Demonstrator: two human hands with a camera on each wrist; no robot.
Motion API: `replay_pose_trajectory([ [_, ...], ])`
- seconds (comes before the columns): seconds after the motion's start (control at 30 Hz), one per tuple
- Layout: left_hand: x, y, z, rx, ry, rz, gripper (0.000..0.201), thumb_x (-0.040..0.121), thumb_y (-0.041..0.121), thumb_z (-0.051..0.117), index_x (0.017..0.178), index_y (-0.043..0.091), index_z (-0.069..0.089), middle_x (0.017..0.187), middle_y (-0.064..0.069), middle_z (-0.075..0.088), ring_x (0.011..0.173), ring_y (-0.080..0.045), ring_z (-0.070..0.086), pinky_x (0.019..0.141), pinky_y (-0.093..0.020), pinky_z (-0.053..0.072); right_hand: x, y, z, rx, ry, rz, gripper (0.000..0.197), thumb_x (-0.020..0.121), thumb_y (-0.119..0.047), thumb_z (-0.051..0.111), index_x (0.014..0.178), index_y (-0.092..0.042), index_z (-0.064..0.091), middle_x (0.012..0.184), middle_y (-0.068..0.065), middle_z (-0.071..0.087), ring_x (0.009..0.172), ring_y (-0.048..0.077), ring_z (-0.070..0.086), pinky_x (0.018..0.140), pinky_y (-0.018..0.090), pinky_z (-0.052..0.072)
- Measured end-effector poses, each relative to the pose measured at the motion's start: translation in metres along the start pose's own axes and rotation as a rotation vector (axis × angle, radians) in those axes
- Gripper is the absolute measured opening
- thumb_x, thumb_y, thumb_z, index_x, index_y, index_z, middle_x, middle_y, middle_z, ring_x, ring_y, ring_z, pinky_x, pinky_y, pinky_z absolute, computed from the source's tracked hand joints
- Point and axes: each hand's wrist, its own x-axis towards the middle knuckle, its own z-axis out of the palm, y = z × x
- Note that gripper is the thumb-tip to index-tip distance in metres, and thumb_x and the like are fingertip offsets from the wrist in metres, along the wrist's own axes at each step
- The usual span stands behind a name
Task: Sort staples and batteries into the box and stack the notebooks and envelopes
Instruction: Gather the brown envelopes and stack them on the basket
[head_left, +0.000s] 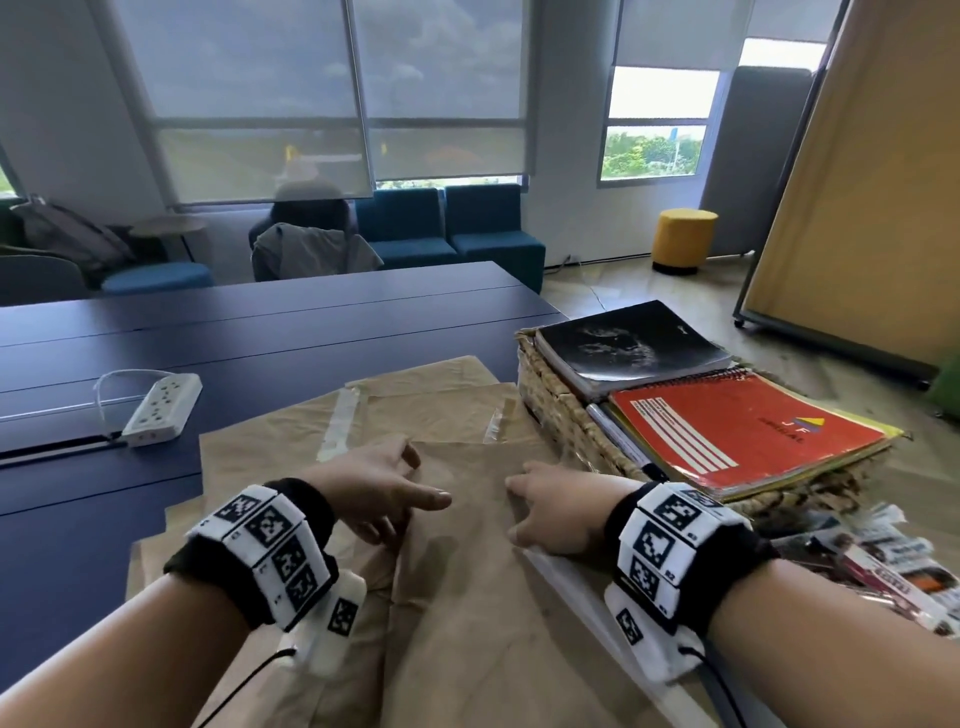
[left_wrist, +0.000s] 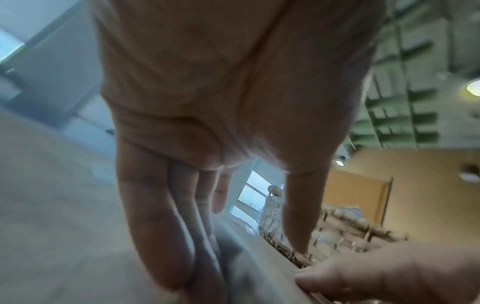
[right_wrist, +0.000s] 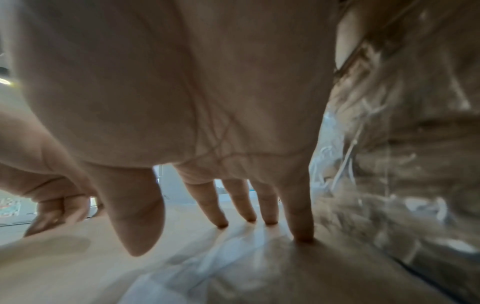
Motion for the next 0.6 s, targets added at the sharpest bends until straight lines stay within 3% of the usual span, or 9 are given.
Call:
replay_pose_trajectory([
  [0.13, -0.002, -0.006, 0.007, -0.287, 0.072, 0.011, 0.077, 0.077, 0.024, 0.090, 0.136, 0.018, 0.041, 0.065, -0.006, 0.055, 0.044, -0.012, 0.056, 0.048, -0.030, 0.051, -0.001, 0.002, 0.008, 0.039, 0.033, -0.009, 0.063, 0.099, -0.035, 0.060, 0.153, -0.015, 0.036, 0.159, 0.007, 0.031, 0.144, 0.032, 0.037, 0.118, 0.048, 0.035],
  [0.2, -0.005, -0.009, 0.010, -0.393, 0.105, 0.032, 0.081, 0.076, 0.017, 0.090, 0.140, 0.019, 0.040, 0.065, -0.005, 0.059, 0.046, -0.010, 0.058, 0.048, -0.028, 0.053, -0.003, 0.004, 0.010, 0.079, 0.048, -0.009, 0.066, 0.098, -0.039, 0.060, 0.155, -0.016, 0.034, 0.160, 0.006, 0.029, 0.146, 0.032, 0.033, 0.120, 0.049, 0.032],
  [0.27, -0.007, -0.009, 0.012, -0.472, 0.098, 0.070, 0.087, 0.077, 0.009, 0.087, 0.147, 0.020, 0.036, 0.081, -0.011, 0.070, 0.061, -0.018, 0.069, 0.053, -0.034, 0.059, -0.005, 0.005, 0.010, 0.132, 0.074, -0.014, 0.065, 0.100, -0.041, 0.058, 0.155, -0.016, 0.034, 0.160, 0.007, 0.030, 0.147, 0.031, 0.032, 0.120, 0.048, 0.030],
  [0.3, -0.007, -0.010, 0.011, -0.487, 0.089, 0.104, 0.089, 0.078, 0.007, 0.086, 0.149, 0.021, 0.035, 0.096, -0.017, 0.073, 0.076, -0.028, 0.074, 0.062, -0.042, 0.063, -0.005, 0.006, 0.010, 0.167, 0.089, -0.014, 0.064, 0.100, -0.042, 0.057, 0.154, -0.016, 0.034, 0.159, 0.008, 0.031, 0.146, 0.031, 0.033, 0.120, 0.047, 0.030],
  [0.37, -0.010, -0.007, 0.007, -0.484, 0.061, 0.185, 0.080, 0.081, 0.004, 0.082, 0.147, 0.021, 0.041, 0.111, -0.022, 0.074, 0.101, -0.042, 0.072, 0.082, -0.057, 0.058, -0.006, 0.008, 0.009, 0.233, 0.127, -0.011, 0.064, 0.101, -0.043, 0.056, 0.156, -0.020, 0.031, 0.159, 0.008, 0.031, 0.147, 0.031, 0.032, 0.122, 0.047, 0.028],
  [0.4, -0.012, -0.005, 0.004, -0.483, 0.050, 0.228, 0.073, 0.083, 0.003, 0.080, 0.145, 0.020, 0.045, 0.112, -0.022, 0.074, 0.105, -0.042, 0.071, 0.084, -0.058, 0.058, -0.005, 0.010, 0.008, 0.256, 0.149, -0.004, 0.066, 0.101, -0.045, 0.055, 0.158, -0.022, 0.029, 0.161, 0.008, 0.029, 0.149, 0.031, 0.029, 0.123, 0.047, 0.025],
  [0.5, -0.019, 0.012, 0.001, -0.486, 0.035, 0.339, 0.049, 0.091, -0.001, 0.071, 0.135, 0.015, 0.057, 0.112, -0.019, 0.075, 0.099, -0.032, 0.074, 0.071, -0.041, 0.064, -0.006, 0.014, 0.007, 0.332, 0.212, 0.014, 0.073, 0.101, -0.050, 0.052, 0.162, -0.025, 0.020, 0.168, 0.008, 0.018, 0.155, 0.030, 0.015, 0.127, 0.048, 0.014],
  [0.6, -0.026, 0.030, -0.009, -0.458, 0.053, 0.398, 0.035, 0.093, -0.005, 0.065, 0.125, 0.010, 0.065, 0.102, -0.016, 0.077, 0.080, -0.022, 0.075, 0.060, -0.031, 0.061, -0.006, 0.018, 0.007, 0.441, 0.235, 0.005, 0.073, 0.103, -0.051, 0.049, 0.163, -0.024, 0.018, 0.169, 0.007, 0.016, 0.156, 0.026, 0.016, 0.127, 0.040, 0.014],
])
